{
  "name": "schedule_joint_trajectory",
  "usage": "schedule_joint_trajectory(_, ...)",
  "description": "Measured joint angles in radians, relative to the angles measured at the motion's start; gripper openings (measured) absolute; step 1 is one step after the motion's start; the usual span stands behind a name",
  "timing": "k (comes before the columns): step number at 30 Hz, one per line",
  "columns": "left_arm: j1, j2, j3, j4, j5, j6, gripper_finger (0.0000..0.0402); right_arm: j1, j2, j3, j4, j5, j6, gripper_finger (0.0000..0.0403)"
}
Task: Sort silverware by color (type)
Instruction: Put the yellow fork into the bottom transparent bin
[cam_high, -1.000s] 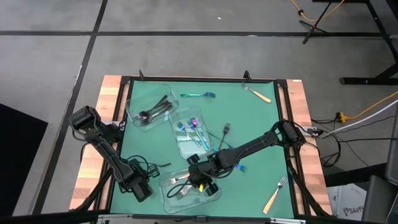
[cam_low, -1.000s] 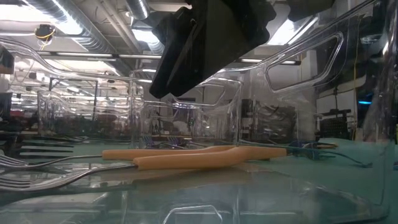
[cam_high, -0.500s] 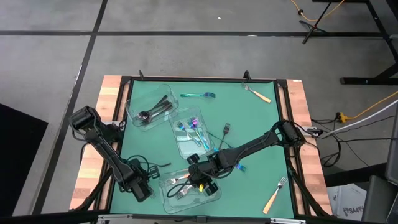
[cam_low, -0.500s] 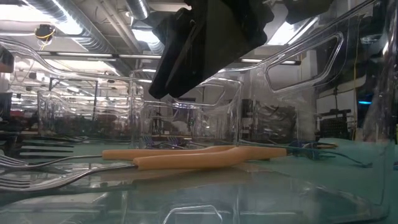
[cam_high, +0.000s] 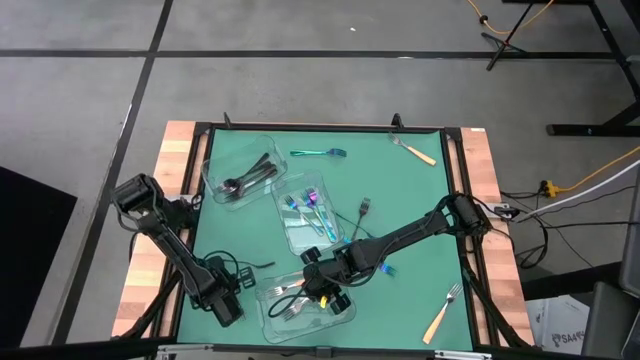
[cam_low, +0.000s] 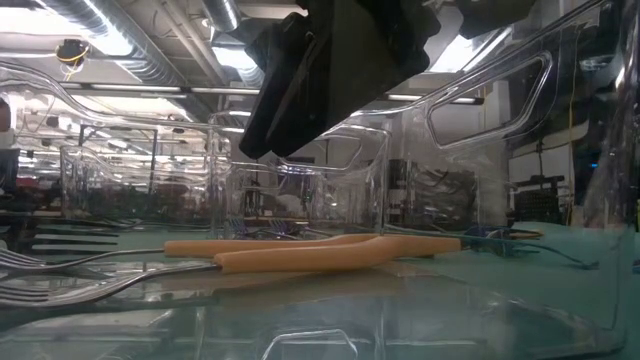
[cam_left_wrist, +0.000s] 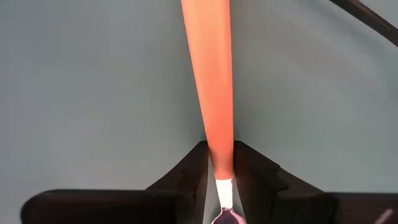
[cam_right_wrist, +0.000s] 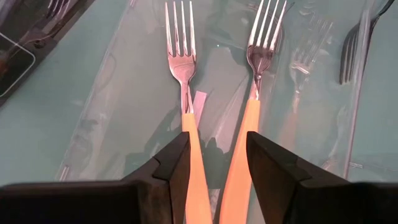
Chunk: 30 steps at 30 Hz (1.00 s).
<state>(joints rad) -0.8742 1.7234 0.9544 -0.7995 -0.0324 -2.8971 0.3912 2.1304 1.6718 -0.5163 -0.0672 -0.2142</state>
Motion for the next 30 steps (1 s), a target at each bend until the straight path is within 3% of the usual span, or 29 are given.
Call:
schedule_joint_trajectory(10,-0.005,0.028,0.002,0.012,0.0,0.088,0.0068,0.0,0.0,0.0,0.0,0.005,0.0,0.0145)
schedule_joint_trajectory(19,-0.007,0.029,0.011,0.007,-0.022,0.094,0.0032,0.0,0.0,0.0,0.0,0.004,0.0,0.0145)
schedule_joint_trajectory(30,-0.019,0.036,0.14,-0.166,-0.115,0.199,0.0032,0.0,0.0,0.0,0.0,0.004,0.0,0.0145)
